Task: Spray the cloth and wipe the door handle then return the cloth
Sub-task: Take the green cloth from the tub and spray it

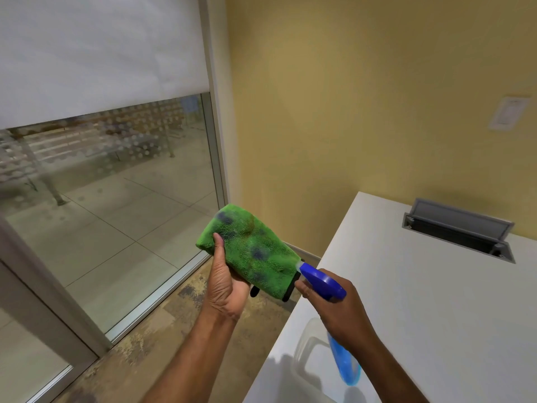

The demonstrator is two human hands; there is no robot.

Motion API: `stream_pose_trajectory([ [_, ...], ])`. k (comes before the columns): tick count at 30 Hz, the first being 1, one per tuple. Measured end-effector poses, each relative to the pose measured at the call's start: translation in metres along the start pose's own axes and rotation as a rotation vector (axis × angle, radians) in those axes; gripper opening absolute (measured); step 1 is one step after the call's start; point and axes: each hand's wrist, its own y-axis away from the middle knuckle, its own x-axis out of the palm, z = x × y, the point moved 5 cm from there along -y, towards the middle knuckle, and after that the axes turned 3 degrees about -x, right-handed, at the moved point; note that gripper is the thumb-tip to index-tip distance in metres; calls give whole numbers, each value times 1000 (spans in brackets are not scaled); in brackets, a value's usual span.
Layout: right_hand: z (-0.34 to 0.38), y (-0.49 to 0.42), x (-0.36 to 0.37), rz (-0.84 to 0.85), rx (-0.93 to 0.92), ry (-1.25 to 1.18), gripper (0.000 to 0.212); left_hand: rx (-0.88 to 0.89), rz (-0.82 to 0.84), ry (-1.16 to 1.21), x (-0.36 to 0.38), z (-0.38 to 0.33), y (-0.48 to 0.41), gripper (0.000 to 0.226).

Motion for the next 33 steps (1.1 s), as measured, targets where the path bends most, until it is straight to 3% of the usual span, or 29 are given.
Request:
stream_pose_trajectory([
  [9, -14, 7, -1, 117, -55, -11, 46, 20, -19, 30, 2, 0, 7, 48],
  [12, -19, 11, -13, 67, -43, -34, 53, 27, -22, 30, 0, 1, 7, 50],
  [15, -24, 16, -30, -26, -9, -86, 35, 21, -23, 32, -4, 5, 9, 51],
  [20, -52, 31, -60, -281, 135, -191, 30, -22, -38, 29, -16, 22, 17, 50],
  [27, -99, 51, -82, -318, 244, -254, 53, -106, -38, 3, -27, 50, 24, 59],
  [33, -108, 50, -85, -248, 252, -253, 40, -117, -42, -5, -38, 51, 24, 56],
])
